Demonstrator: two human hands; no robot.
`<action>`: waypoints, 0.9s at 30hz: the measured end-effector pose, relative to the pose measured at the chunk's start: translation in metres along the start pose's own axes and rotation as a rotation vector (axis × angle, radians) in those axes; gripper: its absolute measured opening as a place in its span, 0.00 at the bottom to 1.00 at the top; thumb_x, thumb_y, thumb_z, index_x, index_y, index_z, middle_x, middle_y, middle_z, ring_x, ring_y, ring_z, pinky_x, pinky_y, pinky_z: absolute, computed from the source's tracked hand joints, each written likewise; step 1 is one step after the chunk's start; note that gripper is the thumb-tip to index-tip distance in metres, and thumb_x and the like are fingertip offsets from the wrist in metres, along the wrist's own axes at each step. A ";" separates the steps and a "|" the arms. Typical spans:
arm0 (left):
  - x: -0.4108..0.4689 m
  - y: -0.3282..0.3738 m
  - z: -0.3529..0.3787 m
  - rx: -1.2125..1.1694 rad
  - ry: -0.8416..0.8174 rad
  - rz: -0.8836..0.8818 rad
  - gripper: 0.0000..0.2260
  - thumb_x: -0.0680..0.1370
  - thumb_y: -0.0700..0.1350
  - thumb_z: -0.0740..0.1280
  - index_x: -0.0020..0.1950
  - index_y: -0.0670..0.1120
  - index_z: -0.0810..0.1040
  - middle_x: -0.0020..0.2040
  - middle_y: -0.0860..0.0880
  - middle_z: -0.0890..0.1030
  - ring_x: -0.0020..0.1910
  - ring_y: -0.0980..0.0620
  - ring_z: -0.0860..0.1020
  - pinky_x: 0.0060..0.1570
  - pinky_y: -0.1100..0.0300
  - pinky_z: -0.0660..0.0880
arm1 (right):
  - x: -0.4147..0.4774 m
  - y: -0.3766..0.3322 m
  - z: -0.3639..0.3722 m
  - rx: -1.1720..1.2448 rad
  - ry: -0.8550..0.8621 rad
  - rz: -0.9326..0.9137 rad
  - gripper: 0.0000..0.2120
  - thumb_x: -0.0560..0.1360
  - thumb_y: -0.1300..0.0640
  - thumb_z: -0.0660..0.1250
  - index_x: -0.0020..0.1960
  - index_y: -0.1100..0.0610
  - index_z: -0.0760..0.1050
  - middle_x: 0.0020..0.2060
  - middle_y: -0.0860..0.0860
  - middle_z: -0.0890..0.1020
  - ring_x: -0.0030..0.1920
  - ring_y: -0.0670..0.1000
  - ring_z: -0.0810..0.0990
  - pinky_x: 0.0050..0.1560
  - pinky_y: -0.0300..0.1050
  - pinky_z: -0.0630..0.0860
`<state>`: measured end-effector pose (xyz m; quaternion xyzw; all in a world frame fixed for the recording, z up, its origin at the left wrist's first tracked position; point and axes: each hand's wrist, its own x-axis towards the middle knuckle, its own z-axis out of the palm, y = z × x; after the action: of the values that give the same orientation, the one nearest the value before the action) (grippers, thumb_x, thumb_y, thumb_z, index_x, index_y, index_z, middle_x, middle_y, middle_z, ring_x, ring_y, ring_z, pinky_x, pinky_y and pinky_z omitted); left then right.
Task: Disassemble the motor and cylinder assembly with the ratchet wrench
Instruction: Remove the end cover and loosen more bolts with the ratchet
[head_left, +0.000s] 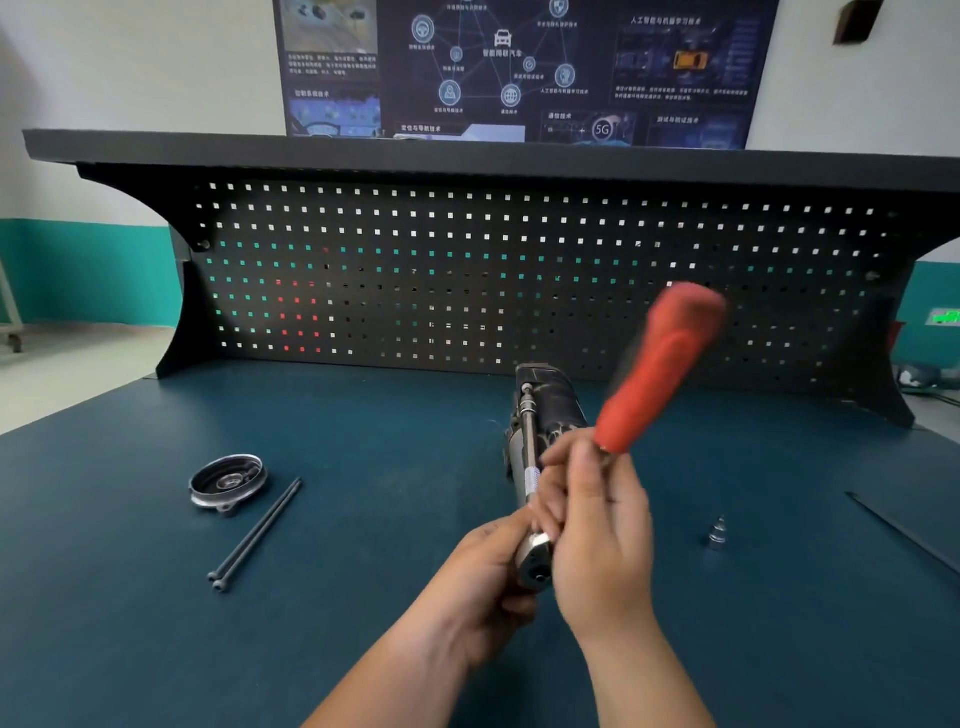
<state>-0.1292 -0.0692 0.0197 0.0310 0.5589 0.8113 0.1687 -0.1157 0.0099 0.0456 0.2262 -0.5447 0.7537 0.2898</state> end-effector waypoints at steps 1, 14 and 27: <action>0.001 -0.001 0.000 0.006 -0.012 0.005 0.09 0.70 0.46 0.69 0.39 0.47 0.69 0.31 0.47 0.65 0.28 0.55 0.61 0.35 0.59 0.49 | -0.001 0.002 -0.001 -0.120 -0.110 -0.039 0.11 0.75 0.44 0.57 0.39 0.47 0.73 0.24 0.43 0.69 0.25 0.42 0.64 0.29 0.37 0.63; 0.004 -0.004 -0.005 0.016 -0.031 -0.014 0.07 0.73 0.44 0.65 0.35 0.49 0.69 0.28 0.51 0.65 0.26 0.57 0.60 0.29 0.63 0.49 | -0.003 -0.005 0.003 0.072 0.059 -0.011 0.12 0.76 0.51 0.59 0.38 0.47 0.78 0.23 0.42 0.66 0.24 0.41 0.62 0.26 0.33 0.62; 0.000 -0.001 0.002 -0.112 -0.057 0.124 0.13 0.65 0.51 0.70 0.23 0.47 0.75 0.24 0.54 0.65 0.20 0.62 0.60 0.19 0.71 0.54 | 0.009 -0.014 -0.004 0.472 0.525 0.131 0.24 0.80 0.56 0.51 0.26 0.50 0.69 0.19 0.45 0.61 0.20 0.44 0.58 0.23 0.36 0.61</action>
<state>-0.1280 -0.0670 0.0196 0.0788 0.5048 0.8489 0.1355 -0.1134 0.0188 0.0597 0.0504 -0.2760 0.9081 0.3108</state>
